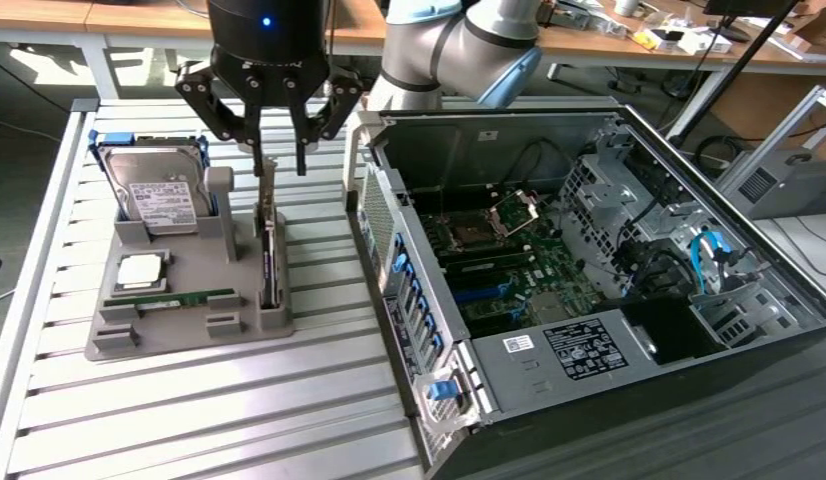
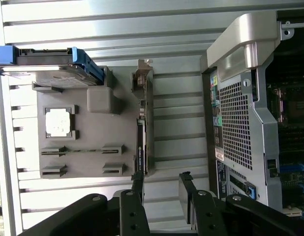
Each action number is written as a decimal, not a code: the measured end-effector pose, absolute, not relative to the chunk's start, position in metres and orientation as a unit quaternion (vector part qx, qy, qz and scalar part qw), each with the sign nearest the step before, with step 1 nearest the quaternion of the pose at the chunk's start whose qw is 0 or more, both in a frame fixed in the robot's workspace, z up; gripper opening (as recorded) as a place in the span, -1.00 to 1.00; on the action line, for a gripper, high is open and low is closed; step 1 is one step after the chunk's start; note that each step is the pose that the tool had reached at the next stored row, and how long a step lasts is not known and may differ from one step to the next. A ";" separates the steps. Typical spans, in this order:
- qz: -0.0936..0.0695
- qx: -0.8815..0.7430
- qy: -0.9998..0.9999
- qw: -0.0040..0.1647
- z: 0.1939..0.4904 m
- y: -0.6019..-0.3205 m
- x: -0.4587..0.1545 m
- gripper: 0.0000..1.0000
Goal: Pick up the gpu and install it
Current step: 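Pick up the gpu and move the gpu toward the slot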
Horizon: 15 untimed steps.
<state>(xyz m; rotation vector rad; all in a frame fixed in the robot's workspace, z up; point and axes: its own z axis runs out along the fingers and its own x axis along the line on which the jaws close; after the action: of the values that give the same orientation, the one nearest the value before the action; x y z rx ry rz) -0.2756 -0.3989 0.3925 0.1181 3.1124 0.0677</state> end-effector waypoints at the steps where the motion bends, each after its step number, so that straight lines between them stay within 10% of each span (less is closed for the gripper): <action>1: 0.022 0.038 0.999 0.013 0.392 -0.399 -0.276 -0.16; 15: 0.022 0.038 0.999 0.013 0.388 -0.400 -0.282 -0.16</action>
<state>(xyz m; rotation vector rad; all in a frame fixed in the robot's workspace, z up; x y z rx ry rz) -0.2818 -0.4001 0.3877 0.1179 3.1127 0.0674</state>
